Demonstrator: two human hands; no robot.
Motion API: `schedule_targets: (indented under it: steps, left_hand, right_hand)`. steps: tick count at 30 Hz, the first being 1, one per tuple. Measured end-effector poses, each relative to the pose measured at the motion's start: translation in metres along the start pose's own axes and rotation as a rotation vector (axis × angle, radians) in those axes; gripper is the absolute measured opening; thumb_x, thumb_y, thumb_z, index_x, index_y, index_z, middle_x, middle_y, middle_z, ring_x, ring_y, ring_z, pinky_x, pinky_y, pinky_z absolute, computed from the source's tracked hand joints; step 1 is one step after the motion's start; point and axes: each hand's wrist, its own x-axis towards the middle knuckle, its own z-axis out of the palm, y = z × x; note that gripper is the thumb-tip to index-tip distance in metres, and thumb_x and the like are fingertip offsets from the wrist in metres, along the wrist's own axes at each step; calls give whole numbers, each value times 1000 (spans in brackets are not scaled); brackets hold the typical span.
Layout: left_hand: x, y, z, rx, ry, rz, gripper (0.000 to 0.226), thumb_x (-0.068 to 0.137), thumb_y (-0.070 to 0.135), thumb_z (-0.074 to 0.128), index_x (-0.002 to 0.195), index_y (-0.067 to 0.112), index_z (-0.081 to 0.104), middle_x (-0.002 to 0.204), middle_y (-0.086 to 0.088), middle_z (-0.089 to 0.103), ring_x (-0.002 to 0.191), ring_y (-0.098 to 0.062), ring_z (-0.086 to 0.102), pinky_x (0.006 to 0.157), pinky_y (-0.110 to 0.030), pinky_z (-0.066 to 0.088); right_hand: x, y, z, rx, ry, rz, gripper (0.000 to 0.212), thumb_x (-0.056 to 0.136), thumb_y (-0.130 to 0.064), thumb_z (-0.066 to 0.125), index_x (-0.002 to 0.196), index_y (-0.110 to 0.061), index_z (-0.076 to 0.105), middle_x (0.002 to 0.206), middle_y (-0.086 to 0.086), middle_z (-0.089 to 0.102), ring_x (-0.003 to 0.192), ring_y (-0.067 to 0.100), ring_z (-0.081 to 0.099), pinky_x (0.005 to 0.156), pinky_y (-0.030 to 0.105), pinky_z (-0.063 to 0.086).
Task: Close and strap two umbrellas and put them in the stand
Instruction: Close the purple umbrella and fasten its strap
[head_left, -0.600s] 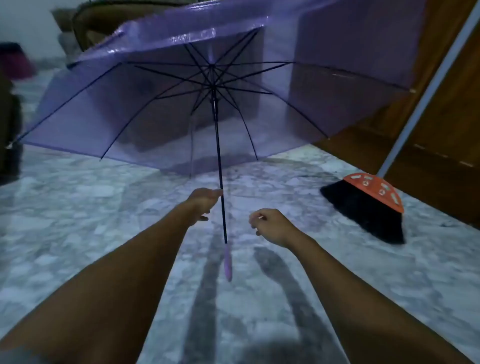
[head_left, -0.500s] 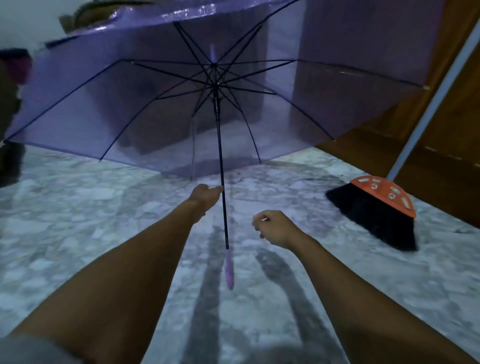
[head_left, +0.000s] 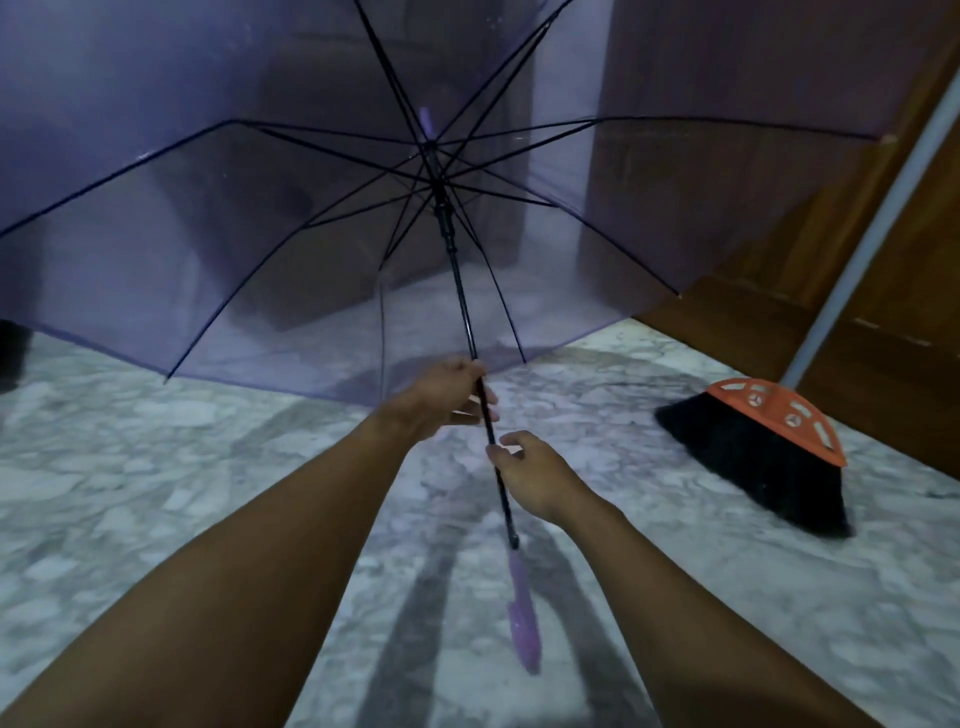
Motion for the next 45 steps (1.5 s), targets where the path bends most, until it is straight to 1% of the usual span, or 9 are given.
schedule_targets:
  steps: [4,9,13,16,22,26,31,36,45]
  left_hand:
    - [-14,29,16,-36,28,47,19,103,22,43,92,11,55,80,-6,68,73,-20,63,77,-34,51]
    - [-29,45,1,-178,48,1,22,99,26,51,87,13,63,90,-5,70,77,-23,61,72,-34,50]
    - [-35,57,-14,-305,192,73,16,98,24,53,98,12,64,88,-8,70,61,-19,58,55,-28,49]
    - [-47,65,-25,-247,71,115,14,99,27,54,94,16,60,94,-9,70,55,-18,53,50,-24,47]
    - [-71,88,-47,-218,-22,163,24,101,34,45,108,17,61,115,-7,66,82,-20,63,87,-36,50]
    - [-69,105,-63,-572,92,306,50,107,30,26,149,4,25,149,-16,41,127,-32,51,92,-35,45]
    - [-56,109,-88,-715,180,339,43,107,29,28,134,-1,42,144,-16,48,130,-28,49,94,-28,43]
    - [-51,108,-103,-751,242,376,37,107,25,28,79,11,47,86,-5,52,69,-12,48,56,-16,45]
    - [-53,111,-115,-800,299,369,39,107,33,23,86,10,47,81,-6,53,50,-10,44,41,-17,40]
  right_hand:
    - [-6,-16,-1,221,98,-47,18,106,-30,38,105,-19,52,85,3,55,64,19,52,63,34,44]
    - [-26,-32,-8,-11,281,-277,40,107,-37,34,72,-19,39,68,0,41,58,16,38,54,31,29]
    - [-39,-37,-8,-36,275,-324,39,106,-40,33,81,-16,50,66,-4,41,56,12,37,56,29,31]
    - [-43,-53,-15,43,241,-331,37,107,-38,32,98,-13,57,62,-2,42,49,10,35,51,26,29]
    - [-59,-76,-5,99,292,-410,41,107,-32,35,73,-9,39,57,1,28,47,14,25,50,29,23]
    - [-72,-75,4,76,282,-442,45,107,-34,35,66,-17,40,55,-1,30,48,13,28,47,26,24]
    - [-87,-67,14,126,181,-439,45,105,-42,38,69,-15,44,54,-1,30,50,16,28,48,27,26]
    - [-91,-68,14,78,150,-470,42,104,-43,38,76,-16,51,49,-4,28,37,7,23,41,20,24]
    - [-94,-74,22,75,119,-463,38,105,-43,37,74,-25,51,46,-8,32,38,8,26,39,19,27]
